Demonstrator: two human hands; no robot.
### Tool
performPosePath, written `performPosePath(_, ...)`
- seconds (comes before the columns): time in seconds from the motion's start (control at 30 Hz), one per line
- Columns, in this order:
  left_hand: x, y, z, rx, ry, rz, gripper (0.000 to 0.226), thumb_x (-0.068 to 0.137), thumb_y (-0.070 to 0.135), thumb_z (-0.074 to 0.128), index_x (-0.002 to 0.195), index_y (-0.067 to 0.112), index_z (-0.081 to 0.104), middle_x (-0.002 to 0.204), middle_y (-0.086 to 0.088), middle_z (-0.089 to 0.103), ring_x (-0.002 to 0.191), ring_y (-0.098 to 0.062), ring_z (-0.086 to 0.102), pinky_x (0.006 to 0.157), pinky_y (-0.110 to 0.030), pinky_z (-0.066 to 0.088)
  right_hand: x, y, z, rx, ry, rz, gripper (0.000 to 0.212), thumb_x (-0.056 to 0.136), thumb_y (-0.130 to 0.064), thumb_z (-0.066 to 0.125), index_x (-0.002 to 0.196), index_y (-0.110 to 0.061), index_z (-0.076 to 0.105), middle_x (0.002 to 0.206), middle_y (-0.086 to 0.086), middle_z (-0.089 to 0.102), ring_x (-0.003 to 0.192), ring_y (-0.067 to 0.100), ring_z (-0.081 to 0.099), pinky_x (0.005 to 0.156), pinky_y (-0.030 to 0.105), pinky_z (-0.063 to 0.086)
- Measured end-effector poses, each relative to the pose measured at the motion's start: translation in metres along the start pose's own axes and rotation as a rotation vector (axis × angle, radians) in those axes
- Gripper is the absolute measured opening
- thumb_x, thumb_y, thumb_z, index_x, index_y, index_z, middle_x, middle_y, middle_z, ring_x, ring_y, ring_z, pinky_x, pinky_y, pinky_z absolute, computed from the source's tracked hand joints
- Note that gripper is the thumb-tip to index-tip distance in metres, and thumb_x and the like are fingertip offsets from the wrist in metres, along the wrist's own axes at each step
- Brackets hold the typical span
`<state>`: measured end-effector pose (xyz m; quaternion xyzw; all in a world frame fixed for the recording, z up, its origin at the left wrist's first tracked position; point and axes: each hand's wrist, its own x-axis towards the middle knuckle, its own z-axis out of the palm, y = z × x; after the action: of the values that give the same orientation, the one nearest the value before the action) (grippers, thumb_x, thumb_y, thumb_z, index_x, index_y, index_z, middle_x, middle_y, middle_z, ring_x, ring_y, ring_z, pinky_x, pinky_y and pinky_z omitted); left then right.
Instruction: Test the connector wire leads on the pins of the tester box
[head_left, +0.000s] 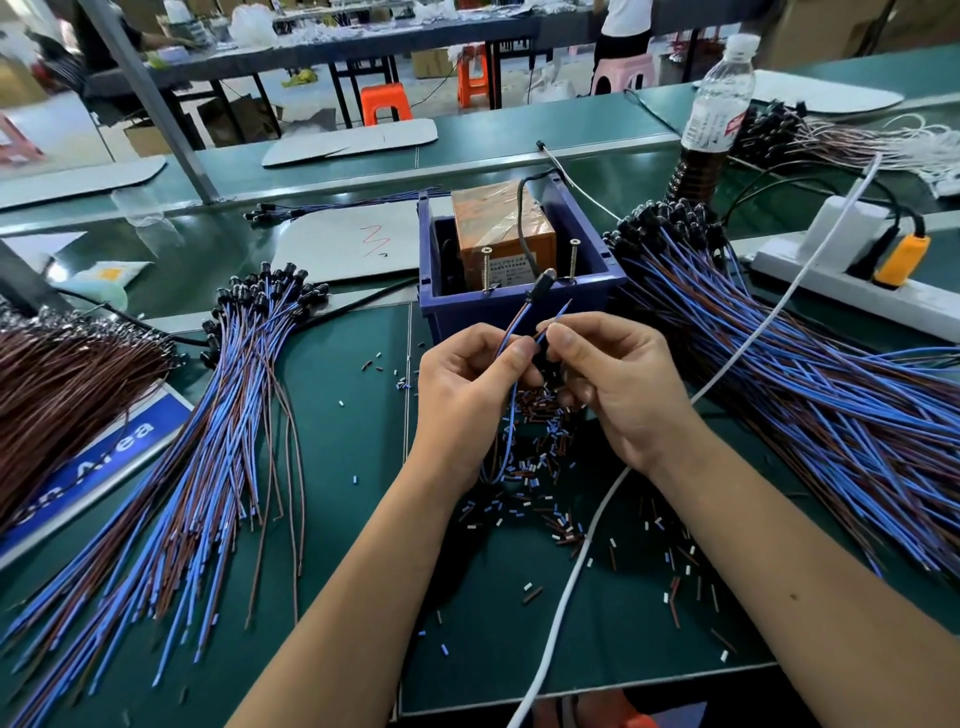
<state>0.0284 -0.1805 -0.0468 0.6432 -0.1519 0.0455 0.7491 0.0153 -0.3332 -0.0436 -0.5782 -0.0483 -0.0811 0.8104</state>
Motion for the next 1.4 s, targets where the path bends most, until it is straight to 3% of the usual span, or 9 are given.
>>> performPosePath(0.13, -0.001, 0.002, 0.003, 0.013, 0.021, 0.022, 0.011, 0.094, 0.015, 0.072, 0.084, 0.017, 0.076, 0.076, -0.009, 0.075, 0.066, -0.016, 0.069, 0.064, -0.029, 0.056, 0.001, -0.002, -0.002, 0.072, 0.002, 0.02, 0.011, 0.083, -0.024, 0.074, 0.089, -0.015, 0.077, 0.076, 0.001, 0.07, 0.044, 0.006, 0.043, 0.048, 0.022, 0.045)
performPosePath(0.2, -0.001, 0.003, 0.003, 0.034, 0.053, 0.072, 0.01, 0.094, 0.015, 0.073, 0.086, 0.017, 0.078, 0.078, -0.007, 0.075, 0.071, -0.016, 0.07, 0.07, -0.031, 0.058, 0.002, -0.003, -0.004, 0.091, -0.007, 0.003, 0.007, 0.093, -0.02, 0.069, 0.092, -0.013, 0.07, 0.083, 0.003, 0.071, 0.044, 0.008, 0.041, 0.048, 0.024, 0.046)
performPosePath(0.33, -0.001, 0.007, 0.001, 0.063, 0.138, 0.156, 0.015, 0.091, 0.015, 0.075, 0.085, 0.028, 0.08, 0.074, 0.001, 0.074, 0.071, -0.012, 0.068, 0.073, -0.023, 0.054, 0.006, -0.004, -0.008, 0.037, 0.024, -0.091, 0.014, 0.108, -0.011, 0.054, 0.095, -0.013, 0.057, 0.09, 0.013, 0.076, 0.041, 0.012, 0.041, 0.046, 0.025, 0.047)
performPosePath(0.5, -0.001, 0.011, 0.0, 0.019, 0.268, 0.24, 0.011, 0.089, 0.008, 0.076, 0.094, 0.019, 0.075, 0.072, 0.004, 0.073, 0.068, -0.014, 0.071, 0.071, -0.023, 0.055, 0.005, 0.0, -0.012, -0.327, 0.188, -0.366, 0.007, 0.102, -0.016, 0.068, 0.098, -0.01, 0.065, 0.079, 0.008, 0.075, 0.047, 0.018, 0.053, 0.047, 0.029, 0.046)
performPosePath(0.6, 0.001, 0.014, -0.004, 0.019, 0.322, 0.252, 0.011, 0.089, 0.01, 0.077, 0.095, 0.018, 0.072, 0.065, 0.006, 0.067, 0.066, -0.013, 0.07, 0.065, -0.019, 0.051, 0.006, 0.003, -0.011, -0.462, 0.314, -0.49, 0.004, 0.101, -0.016, 0.068, 0.099, -0.014, 0.07, 0.077, 0.001, 0.075, 0.056, 0.012, 0.065, 0.054, 0.031, 0.052)
performPosePath(0.8, 0.007, 0.012, -0.004, 0.045, 0.489, 0.251, 0.018, 0.09, 0.008, 0.076, 0.082, 0.024, 0.075, 0.069, 0.005, 0.071, 0.068, -0.014, 0.067, 0.07, -0.022, 0.052, 0.009, 0.005, -0.005, -0.573, 0.422, -0.583, 0.014, 0.102, -0.015, 0.065, 0.109, -0.013, 0.076, 0.081, -0.005, 0.075, 0.074, 0.011, 0.073, 0.067, 0.026, 0.057)
performPosePath(0.93, 0.01, 0.009, -0.002, 0.13, 0.619, 0.24, 0.024, 0.091, 0.012, 0.075, 0.076, 0.03, 0.072, 0.074, -0.008, 0.073, 0.07, -0.014, 0.064, 0.072, -0.023, 0.053, 0.01, 0.005, 0.0, -0.613, 0.44, -0.6, 0.02, 0.103, -0.017, 0.063, 0.115, -0.008, 0.077, 0.082, -0.003, 0.076, 0.066, 0.006, 0.069, 0.065, 0.023, 0.054)
performPosePath(1.07, 0.012, 0.009, -0.001, 0.246, 0.625, 0.258, 0.014, 0.092, 0.016, 0.075, 0.08, 0.022, 0.073, 0.075, -0.008, 0.072, 0.07, -0.013, 0.063, 0.07, -0.024, 0.053, 0.01, 0.004, 0.004, -0.628, 0.441, -0.599, 0.021, 0.103, -0.015, 0.063, 0.116, -0.006, 0.077, 0.082, -0.002, 0.076, 0.076, 0.008, 0.073, 0.073, 0.022, 0.057)
performPosePath(1.4, 0.011, 0.008, -0.001, 0.274, 0.566, 0.262, 0.01, 0.093, 0.014, 0.075, 0.083, 0.015, 0.076, 0.071, 0.004, 0.07, 0.069, -0.008, 0.062, 0.07, -0.02, 0.05, 0.009, 0.004, 0.004, -0.633, 0.429, -0.582, 0.021, 0.103, -0.014, 0.062, 0.116, -0.007, 0.077, 0.081, -0.002, 0.075, 0.072, 0.007, 0.07, 0.07, 0.018, 0.052)
